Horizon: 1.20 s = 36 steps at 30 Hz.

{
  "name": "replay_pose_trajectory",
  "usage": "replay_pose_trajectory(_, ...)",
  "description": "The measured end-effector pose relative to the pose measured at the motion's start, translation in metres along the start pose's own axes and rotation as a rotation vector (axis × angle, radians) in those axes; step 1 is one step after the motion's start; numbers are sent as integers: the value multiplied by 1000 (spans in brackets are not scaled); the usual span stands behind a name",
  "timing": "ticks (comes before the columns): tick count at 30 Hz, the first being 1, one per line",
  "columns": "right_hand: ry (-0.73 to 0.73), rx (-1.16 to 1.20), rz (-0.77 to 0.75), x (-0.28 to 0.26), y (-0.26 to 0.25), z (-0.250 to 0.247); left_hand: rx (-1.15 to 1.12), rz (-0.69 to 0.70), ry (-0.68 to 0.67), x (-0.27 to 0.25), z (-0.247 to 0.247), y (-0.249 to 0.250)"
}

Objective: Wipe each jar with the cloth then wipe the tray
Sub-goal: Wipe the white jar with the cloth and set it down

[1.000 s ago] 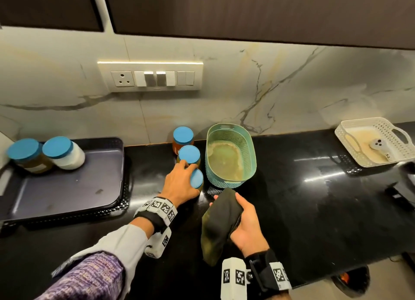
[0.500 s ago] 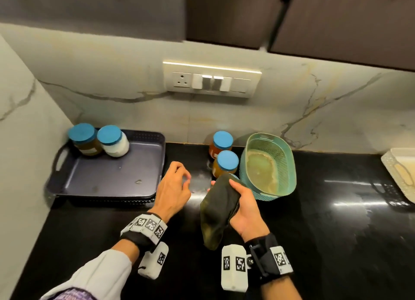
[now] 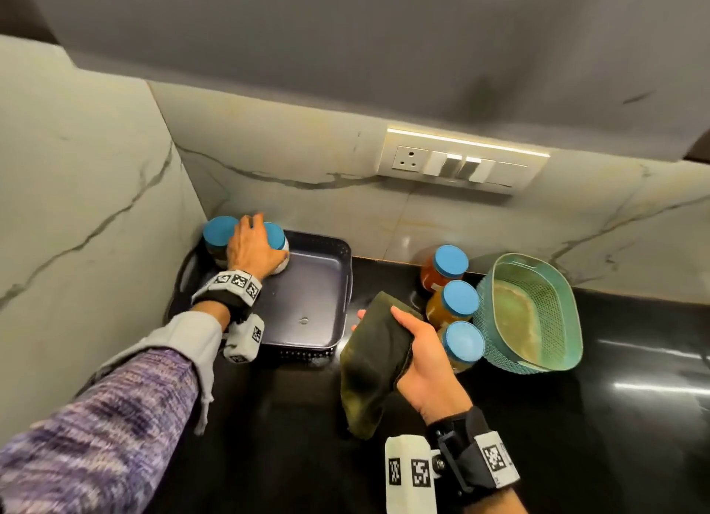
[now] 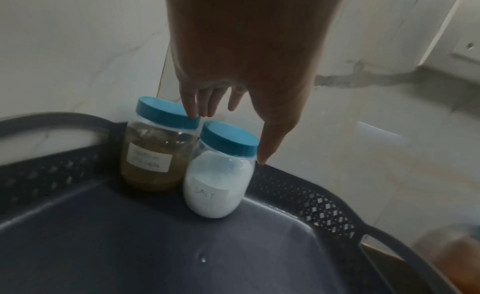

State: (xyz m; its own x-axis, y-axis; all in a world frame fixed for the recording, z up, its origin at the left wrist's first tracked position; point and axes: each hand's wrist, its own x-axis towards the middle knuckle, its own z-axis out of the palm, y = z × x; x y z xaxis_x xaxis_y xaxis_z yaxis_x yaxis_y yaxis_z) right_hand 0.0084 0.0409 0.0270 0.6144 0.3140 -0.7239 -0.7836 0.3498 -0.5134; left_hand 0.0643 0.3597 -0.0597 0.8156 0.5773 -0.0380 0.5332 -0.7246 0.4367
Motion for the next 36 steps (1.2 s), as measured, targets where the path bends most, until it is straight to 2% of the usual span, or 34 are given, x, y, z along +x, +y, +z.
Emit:
replay_pose_trajectory(5, 66, -13, -34, -9, 9, 0, 94, 79, -10, 16, 7, -11)
replay_pose_trajectory(11, 81, -4, -96, -22, 15, 3, -58, 174, 61, -4, 5, -22)
replay_pose_trajectory(16, 89, -68, -131, -26, 25, 8, -328, 208, 153, -74, -4, -28)
replay_pose_trajectory(21, 87, -197, -237, -36, 36, 16, -594, 217, 250, -158, -22, -26)
replay_pose_trajectory(24, 86, -268, -267, -40, 48, 16, -739, 234, 193, -202, -23, -30)
replay_pose_trajectory(28, 103, -375, -281, -38, 72, 9, -798, 165, 51, -243, 0, -43)
replay_pose_trajectory(30, 132, -446, -352, -32, 88, 3, -766, 138, -28, -256, 15, -51)
replay_pose_trajectory(32, 142, -594, -489, -26, 105, -4, -728, 121, -77, -267, 27, -57)
replay_pose_trajectory(36, -23, -1004, -852, -22, 144, -14, -741, 146, -49, -280, 44, -61)
